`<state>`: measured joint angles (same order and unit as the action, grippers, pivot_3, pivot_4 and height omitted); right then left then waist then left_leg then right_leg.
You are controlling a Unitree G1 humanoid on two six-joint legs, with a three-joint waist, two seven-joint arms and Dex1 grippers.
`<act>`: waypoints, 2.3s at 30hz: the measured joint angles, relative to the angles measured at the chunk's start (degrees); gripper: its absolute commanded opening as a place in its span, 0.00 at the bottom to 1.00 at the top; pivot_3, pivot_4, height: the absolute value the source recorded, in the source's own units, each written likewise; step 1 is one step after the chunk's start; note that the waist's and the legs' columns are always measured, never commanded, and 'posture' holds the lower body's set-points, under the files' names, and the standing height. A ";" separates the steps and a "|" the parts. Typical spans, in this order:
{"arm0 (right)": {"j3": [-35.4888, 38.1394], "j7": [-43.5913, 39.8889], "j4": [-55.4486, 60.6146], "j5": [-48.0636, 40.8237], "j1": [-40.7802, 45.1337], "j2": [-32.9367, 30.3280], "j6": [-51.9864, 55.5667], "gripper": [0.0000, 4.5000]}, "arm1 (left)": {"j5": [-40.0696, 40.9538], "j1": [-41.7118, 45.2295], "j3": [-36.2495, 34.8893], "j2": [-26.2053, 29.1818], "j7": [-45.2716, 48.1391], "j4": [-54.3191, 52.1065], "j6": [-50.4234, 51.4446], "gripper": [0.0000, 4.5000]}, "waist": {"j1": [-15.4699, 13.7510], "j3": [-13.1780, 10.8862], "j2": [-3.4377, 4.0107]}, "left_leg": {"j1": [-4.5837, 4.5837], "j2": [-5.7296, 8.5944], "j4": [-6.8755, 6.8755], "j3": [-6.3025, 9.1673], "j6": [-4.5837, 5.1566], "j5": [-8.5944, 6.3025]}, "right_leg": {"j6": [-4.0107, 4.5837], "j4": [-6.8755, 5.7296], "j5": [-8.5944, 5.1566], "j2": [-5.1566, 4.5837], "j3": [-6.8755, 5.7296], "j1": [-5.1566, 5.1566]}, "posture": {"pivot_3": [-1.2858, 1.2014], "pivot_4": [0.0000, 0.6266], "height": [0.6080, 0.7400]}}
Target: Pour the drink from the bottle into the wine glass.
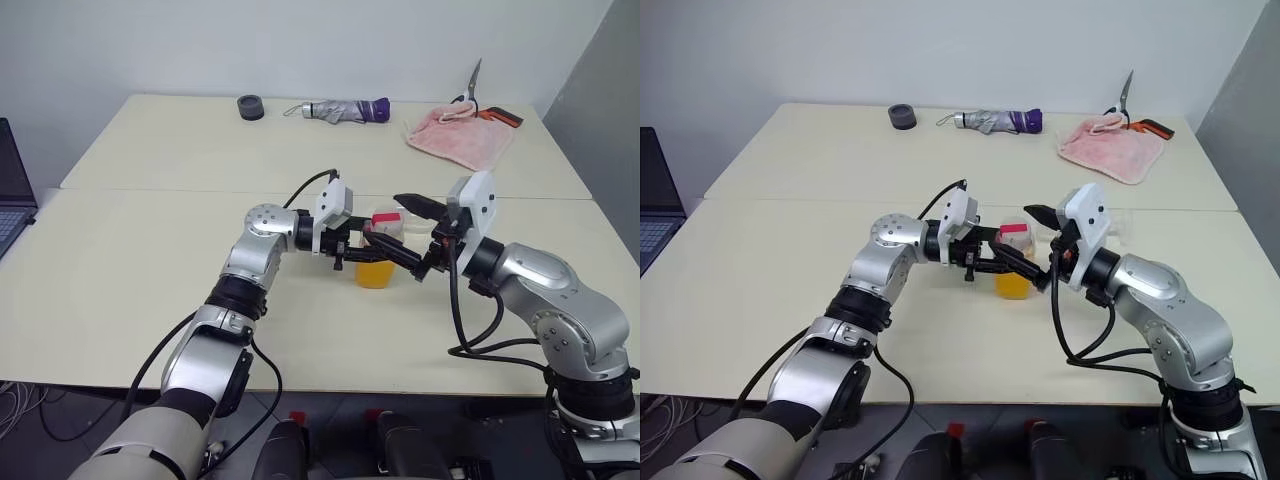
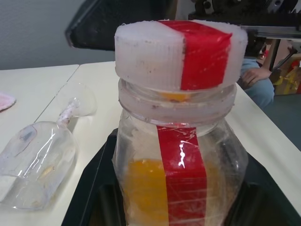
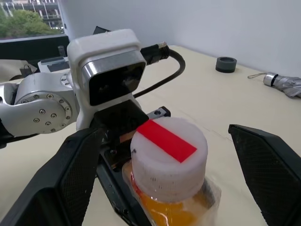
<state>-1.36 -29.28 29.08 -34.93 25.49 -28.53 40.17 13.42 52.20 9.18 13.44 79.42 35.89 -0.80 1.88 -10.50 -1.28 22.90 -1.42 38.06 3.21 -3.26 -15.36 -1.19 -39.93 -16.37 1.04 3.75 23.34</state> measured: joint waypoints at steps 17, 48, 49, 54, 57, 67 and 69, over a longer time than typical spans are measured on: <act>-4.50 -2.19 0.46 10.70 -0.02 -1.88 -8.93 0.39 | 0.02 -0.14 -0.09 0.00 -0.25 -0.40 0.32 0.42 | 0.01 0.00 0.00 | 0.00 0.01 0.00 -0.01 0.00 0.00 | 0.00 0.00 0.00 0.00 0.00 0.00 | 0.52 0.24 1.00; 14.22 4.06 -12.92 14.58 -28.16 0.57 -15.91 1.00 | 1.86 -2.99 -3.64 4.17 -5.31 -5.93 5.39 0.42 | 0.30 0.01 0.03 | -0.13 -0.05 -0.01 -0.13 0.00 0.00 | -0.01 -0.05 0.00 0.07 0.16 -0.05 | 0.52 0.24 1.00; 14.83 3.64 -12.20 13.83 -28.15 0.27 -15.82 1.00 | 1.95 -3.16 -4.17 4.49 -5.78 -6.03 5.69 0.42 | 0.30 0.01 0.03 | -0.13 -0.05 -0.01 -0.12 0.00 0.00 | -0.01 -0.05 0.00 0.07 0.16 -0.05 | 0.52 0.24 1.00; 14.74 -0.74 -2.50 7.09 -25.02 -4.63 -9.60 1.00 | 3.43 -3.60 -9.44 7.78 -11.80 -6.21 8.89 0.42 | 0.70 -0.01 0.05 | -0.15 -0.11 0.00 -0.13 0.00 0.00 | -0.01 -0.06 0.00 0.11 0.16 -0.05 | 0.52 0.24 1.00; 9.25 -3.41 2.50 4.17 -18.16 -6.60 -5.19 1.00 | 3.51 -3.76 -12.40 9.88 -16.15 -5.74 9.42 0.42 | 0.96 -0.01 0.05 | -0.18 -0.15 0.00 -0.05 0.00 0.00 | -0.01 -0.07 0.00 0.17 0.10 -0.07 | 0.52 0.24 1.00; -14.52 -5.61 -11.26 13.77 9.92 3.52 -3.29 1.00 | 1.85 -4.70 -18.61 15.32 -29.09 4.51 6.76 0.42 | 0.48 -0.01 0.02 | 0.11 -0.08 0.02 0.07 -0.02 0.01 | 0.02 -0.01 0.01 -0.16 -0.11 0.12 | 0.52 0.24 1.00; -16.81 -5.66 -13.47 15.91 11.80 5.43 -4.08 1.00 | 1.92 -4.59 -18.68 15.44 -29.57 5.21 6.00 0.42 | 0.06 0.00 0.01 | 0.11 -0.10 0.03 0.07 -0.02 0.01 | 0.02 -0.01 0.01 -0.27 -0.12 0.12 | 0.52 0.24 1.00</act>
<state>-18.17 -34.94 15.61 -19.02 37.29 -23.10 36.09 15.35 47.61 -9.50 28.88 49.84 41.10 5.19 1.94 -10.51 -1.27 23.01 -1.52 38.08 3.28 -3.29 -15.35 -1.17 -39.94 -16.36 0.77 3.63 23.45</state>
